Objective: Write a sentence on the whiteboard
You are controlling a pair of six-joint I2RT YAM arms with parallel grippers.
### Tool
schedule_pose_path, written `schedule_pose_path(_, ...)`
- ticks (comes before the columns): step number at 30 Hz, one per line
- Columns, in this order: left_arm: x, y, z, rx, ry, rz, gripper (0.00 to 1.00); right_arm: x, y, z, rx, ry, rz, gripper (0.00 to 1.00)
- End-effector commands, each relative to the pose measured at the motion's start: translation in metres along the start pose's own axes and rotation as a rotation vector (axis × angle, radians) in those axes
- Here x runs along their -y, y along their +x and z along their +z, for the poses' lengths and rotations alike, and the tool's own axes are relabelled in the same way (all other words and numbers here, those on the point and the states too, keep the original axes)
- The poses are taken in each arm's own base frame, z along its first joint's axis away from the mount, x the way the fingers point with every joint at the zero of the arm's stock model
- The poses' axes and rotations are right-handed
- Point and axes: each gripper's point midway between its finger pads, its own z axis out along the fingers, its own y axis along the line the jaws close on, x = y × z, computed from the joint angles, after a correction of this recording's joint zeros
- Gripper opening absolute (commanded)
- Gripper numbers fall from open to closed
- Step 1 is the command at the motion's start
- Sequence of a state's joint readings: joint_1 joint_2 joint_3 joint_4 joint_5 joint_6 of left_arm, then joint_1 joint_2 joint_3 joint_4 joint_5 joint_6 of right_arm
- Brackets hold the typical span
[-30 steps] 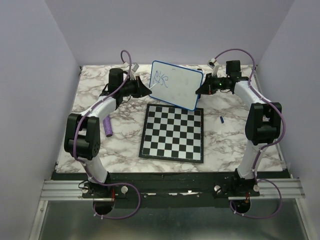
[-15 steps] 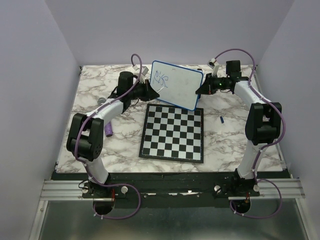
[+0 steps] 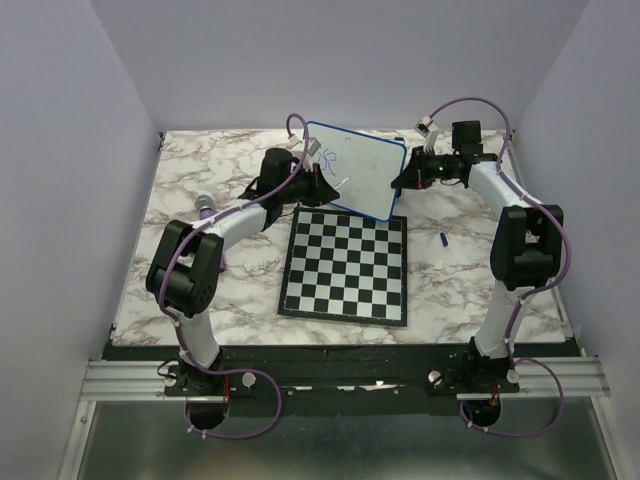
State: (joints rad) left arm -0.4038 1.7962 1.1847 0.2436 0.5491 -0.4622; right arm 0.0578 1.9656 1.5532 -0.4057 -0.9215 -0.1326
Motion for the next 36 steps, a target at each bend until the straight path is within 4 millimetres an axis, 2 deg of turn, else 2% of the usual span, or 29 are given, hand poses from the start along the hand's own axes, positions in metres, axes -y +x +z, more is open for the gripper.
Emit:
schedule_pose_path(1,-0.001,-0.013,0.021,0.047,-0.035,-0.004,0.00,-0.004,-0.006,0.003,0.004,-0.028,-0.032,0.00)
schedule_pose_path(10,0.000,-0.027,0.041,0.053,-0.032,-0.007,0.00,-0.005,-0.006,0.003,0.004,-0.030,-0.034,0.00)
schedule_pose_path(16,-0.006,-0.027,0.049,0.035,-0.046,-0.009,0.00,-0.003,-0.005,0.003,0.003,-0.028,-0.032,0.00)
schedule_pose_path(36,-0.018,-0.023,0.056,-0.014,-0.085,-0.005,0.00,-0.004,-0.005,0.003,0.003,-0.028,-0.032,0.00)
